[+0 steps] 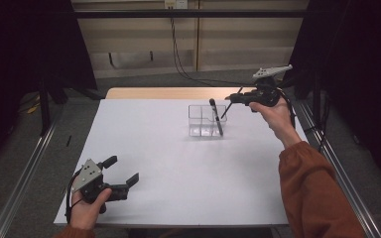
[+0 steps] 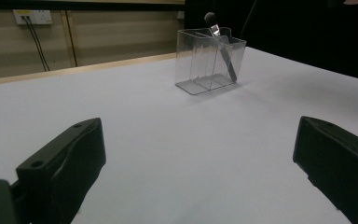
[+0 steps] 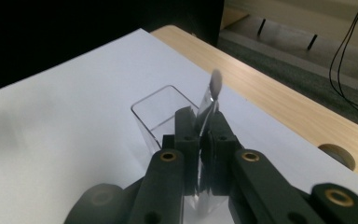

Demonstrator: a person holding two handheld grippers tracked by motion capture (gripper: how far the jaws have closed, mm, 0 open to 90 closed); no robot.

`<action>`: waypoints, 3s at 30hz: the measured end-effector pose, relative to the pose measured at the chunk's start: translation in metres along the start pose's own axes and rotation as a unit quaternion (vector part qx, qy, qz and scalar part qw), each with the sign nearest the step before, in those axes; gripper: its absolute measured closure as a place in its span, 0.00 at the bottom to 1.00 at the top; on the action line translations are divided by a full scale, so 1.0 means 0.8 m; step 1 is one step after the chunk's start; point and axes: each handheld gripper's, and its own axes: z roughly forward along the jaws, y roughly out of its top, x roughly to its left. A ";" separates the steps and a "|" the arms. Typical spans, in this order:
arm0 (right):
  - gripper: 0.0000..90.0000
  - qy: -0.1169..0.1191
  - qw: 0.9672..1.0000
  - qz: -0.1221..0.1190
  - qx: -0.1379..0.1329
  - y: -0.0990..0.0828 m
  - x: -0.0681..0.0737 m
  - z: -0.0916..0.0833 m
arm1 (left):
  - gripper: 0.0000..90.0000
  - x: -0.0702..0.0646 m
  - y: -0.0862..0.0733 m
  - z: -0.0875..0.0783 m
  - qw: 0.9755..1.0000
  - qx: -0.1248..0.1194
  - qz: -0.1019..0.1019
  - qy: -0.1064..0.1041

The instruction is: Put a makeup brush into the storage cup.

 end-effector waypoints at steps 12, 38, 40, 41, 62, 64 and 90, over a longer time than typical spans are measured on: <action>0.96 -0.002 0.999 -0.004 0.044 0.001 -0.001 0.027 | 0.03 -0.001 -0.001 0.001 1.000 0.004 0.003 -0.001; 0.96 0.005 0.999 0.014 0.046 -0.023 -0.001 0.056 | 0.03 -0.002 0.000 0.002 1.000 0.006 0.008 -0.001; 0.96 0.004 0.999 0.016 0.050 -0.028 -0.002 0.057 | 0.03 -0.003 -0.001 0.003 1.000 0.006 0.009 0.000; 0.96 0.002 0.999 0.017 0.051 -0.031 -0.002 0.058 | 0.03 -0.003 0.000 0.002 1.000 0.006 0.010 -0.001; 0.96 0.003 0.999 0.033 0.038 -0.051 -0.006 0.064 | 0.03 -0.001 -0.001 0.002 1.000 0.010 0.012 0.004; 0.96 0.001 0.999 0.031 0.038 -0.052 -0.006 0.064 | 0.03 -0.001 -0.001 0.002 1.000 0.009 0.009 0.005; 0.45 -0.024 0.998 0.059 -0.002 -0.074 -0.010 0.057 | 0.03 -0.001 -0.001 0.002 1.000 0.009 0.014 0.005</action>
